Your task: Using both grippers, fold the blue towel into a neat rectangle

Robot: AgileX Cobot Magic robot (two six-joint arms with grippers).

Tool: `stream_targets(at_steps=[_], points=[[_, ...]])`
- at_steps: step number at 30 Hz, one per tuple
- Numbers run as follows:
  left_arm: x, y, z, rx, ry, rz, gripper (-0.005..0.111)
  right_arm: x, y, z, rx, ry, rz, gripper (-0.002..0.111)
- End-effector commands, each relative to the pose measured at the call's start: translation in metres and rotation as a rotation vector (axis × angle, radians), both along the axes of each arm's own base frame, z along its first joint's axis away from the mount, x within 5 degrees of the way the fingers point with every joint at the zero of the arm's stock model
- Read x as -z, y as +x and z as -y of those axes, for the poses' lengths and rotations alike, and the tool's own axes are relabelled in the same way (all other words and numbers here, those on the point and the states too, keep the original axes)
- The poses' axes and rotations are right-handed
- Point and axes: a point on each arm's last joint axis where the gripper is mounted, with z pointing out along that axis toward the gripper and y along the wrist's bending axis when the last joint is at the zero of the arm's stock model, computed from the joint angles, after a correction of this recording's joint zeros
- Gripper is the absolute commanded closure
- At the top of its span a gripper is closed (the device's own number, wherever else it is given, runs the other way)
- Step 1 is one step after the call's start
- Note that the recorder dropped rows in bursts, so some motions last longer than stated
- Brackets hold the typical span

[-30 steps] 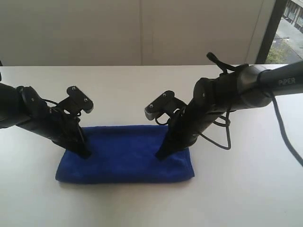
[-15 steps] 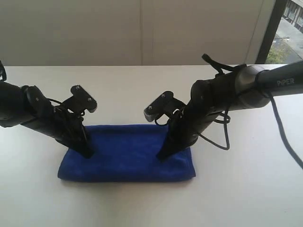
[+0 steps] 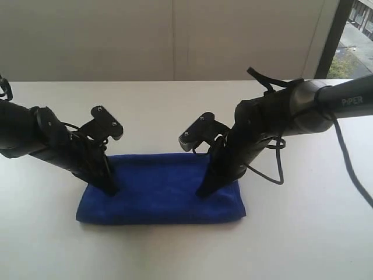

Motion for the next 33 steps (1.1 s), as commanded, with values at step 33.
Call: stream_targets(at_steps=[33], points=[[-0.108, -0.033, -0.007, 0.056, -0.13, 0.164, 0.106, -0.025, 0.0, 0.006, 0.035, 0.029, 0.102, 0.108]])
